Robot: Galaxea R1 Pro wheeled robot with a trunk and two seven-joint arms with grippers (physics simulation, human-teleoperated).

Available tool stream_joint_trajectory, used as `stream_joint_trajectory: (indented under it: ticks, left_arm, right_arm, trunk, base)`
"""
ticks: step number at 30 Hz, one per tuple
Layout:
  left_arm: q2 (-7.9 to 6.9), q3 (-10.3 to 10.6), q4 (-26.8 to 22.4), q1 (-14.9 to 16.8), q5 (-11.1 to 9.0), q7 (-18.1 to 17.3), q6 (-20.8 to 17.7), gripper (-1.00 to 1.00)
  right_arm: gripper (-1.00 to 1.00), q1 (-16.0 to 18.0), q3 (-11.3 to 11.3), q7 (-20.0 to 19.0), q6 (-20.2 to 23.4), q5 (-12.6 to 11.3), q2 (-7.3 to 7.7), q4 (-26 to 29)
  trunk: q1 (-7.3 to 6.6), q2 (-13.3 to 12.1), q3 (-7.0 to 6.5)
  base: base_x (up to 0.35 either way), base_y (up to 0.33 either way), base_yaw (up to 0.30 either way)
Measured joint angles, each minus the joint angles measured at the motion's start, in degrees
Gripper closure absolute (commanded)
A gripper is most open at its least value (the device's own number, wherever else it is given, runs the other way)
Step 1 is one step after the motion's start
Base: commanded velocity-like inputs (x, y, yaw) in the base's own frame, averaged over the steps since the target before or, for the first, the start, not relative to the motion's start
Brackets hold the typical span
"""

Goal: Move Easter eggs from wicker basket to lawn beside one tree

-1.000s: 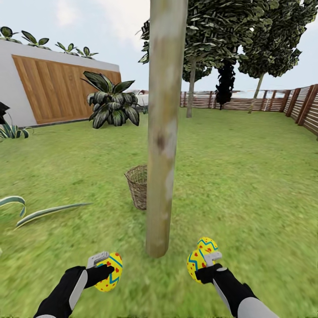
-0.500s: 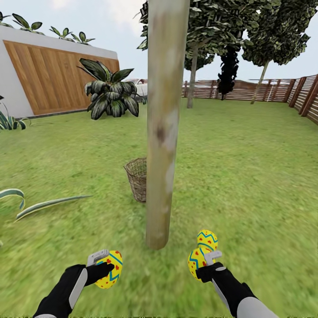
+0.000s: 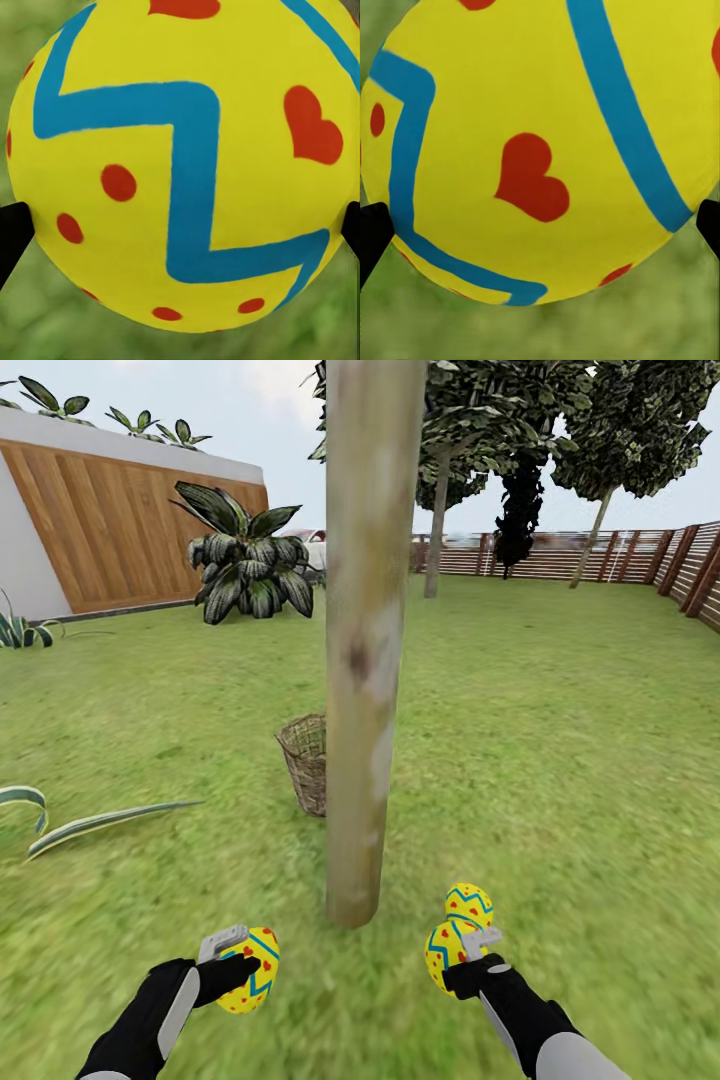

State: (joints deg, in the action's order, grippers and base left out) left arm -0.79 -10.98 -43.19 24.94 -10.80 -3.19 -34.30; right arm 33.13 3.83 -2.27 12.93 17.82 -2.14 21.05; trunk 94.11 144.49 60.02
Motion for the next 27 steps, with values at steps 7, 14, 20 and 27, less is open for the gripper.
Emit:
stream_joint_trajectory:
  ticks: [7, 14, 20, 27]
  left_arm:
    - [0.05, -0.1, 0.0, 0.0, -0.1, 0.0, 0.0, 1.0]
    - [0.02, -0.1, 0.0, 0.0, 0.0, -0.1, -0.1, 1.0]
    - [0.32, 0.0, 0.3, 0.0, 0.0, -0.1, 0.0, 1.0]
    - [1.42, 0.3, 0.4, 0.0, -0.1, 0.0, -0.1, 1.0]
  right_arm:
    - [1.0, 0.0, -0.2, 0.0, 0.1, 0.0, -0.08, -0.1]
    - [1.0, 0.0, -0.1, 0.0, 0.0, -0.1, -0.01, -0.1]
    - [1.0, 0.0, -0.1, 0.0, 0.0, -0.1, 0.09, -0.1]
    - [1.0, 0.0, -0.1, 0.0, 0.0, -0.1, 0.0, -0.1]
  trunk:
    - [0.03, 0.0, 0.0]
    - [0.01, 0.0, 0.0]
    - [0.01, 0.0, -0.17]
    - [0.04, 0.0, -0.25]
  base:
    - [0.033, 0.004, 0.148]
    - [0.228, 0.201, -0.031]
    - [0.116, 0.122, -0.238]
    - [0.018, 0.065, -0.021]
